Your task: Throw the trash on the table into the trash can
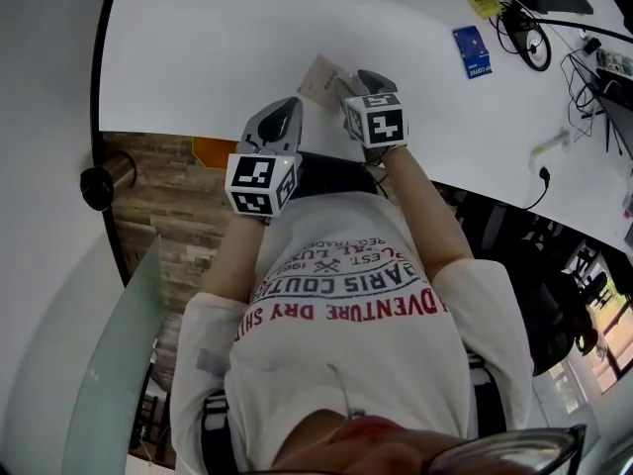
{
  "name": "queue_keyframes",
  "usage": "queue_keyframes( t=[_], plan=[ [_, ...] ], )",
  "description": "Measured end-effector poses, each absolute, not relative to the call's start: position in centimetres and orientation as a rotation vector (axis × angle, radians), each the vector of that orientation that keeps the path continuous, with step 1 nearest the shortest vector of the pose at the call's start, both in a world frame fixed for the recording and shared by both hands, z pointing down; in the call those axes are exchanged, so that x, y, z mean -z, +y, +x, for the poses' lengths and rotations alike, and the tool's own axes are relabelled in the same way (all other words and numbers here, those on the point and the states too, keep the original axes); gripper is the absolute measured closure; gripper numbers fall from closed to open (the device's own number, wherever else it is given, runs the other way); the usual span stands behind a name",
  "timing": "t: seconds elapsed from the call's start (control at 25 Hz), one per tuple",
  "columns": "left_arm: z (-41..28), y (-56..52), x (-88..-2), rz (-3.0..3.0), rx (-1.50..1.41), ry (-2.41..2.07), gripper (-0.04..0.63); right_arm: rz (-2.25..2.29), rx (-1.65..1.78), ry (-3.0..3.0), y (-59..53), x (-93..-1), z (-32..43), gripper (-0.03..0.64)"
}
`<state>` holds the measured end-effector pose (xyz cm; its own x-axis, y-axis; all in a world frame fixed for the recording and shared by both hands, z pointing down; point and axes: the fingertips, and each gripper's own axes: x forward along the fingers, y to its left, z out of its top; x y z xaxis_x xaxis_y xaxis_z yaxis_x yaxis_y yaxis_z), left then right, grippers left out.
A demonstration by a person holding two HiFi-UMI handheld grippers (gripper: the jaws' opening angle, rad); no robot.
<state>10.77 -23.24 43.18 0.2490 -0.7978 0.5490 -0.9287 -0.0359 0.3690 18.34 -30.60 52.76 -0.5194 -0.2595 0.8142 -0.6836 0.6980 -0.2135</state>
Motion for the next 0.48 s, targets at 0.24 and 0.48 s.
queue_keyframes(
  t=[0.24,0.48],
  plan=[
    [10.7,-23.1,-44.3,1.815,-0.249,-1.569,0.572,0.729,-0.54,-2.073,-30.3,-53.3,18.3,0.462],
    [10.3,-24.0,-42.7,1.814,-0.194,-1.593,0.572,0.64,-0.551,-2.069,-30.9,-53.6,19.2,0.556]
  ],
)
